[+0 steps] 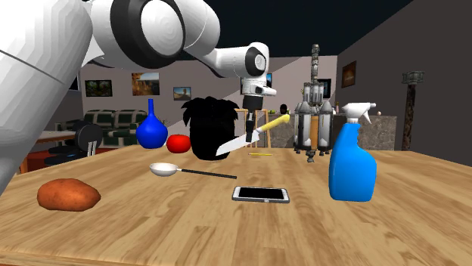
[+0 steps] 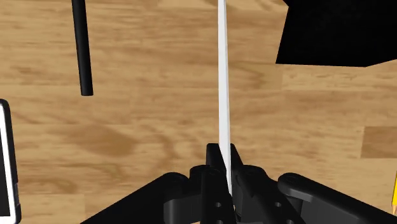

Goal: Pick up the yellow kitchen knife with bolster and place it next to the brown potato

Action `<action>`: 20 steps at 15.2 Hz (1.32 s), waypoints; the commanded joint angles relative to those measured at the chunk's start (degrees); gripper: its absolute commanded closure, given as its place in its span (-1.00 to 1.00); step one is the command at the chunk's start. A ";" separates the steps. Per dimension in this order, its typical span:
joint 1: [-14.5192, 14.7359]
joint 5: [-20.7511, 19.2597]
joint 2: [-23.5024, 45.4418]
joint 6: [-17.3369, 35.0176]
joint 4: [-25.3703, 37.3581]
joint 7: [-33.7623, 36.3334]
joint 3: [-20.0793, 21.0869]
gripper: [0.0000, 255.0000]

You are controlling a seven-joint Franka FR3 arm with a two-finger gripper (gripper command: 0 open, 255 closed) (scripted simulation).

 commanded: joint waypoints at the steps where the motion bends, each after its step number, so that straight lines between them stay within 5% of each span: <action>1: 0.16 -0.09 0.41 -1.82 2.22 0.10 0.00 1.00; 7: 0.79 -0.41 1.92 -7.25 9.18 0.47 0.01 1.00; 12: 0.72 2.10 -10.99 -0.19 -10.37 2.97 1.56 1.00; 20: 2.71 6.18 -26.11 5.45 -30.14 7.31 4.20 1.00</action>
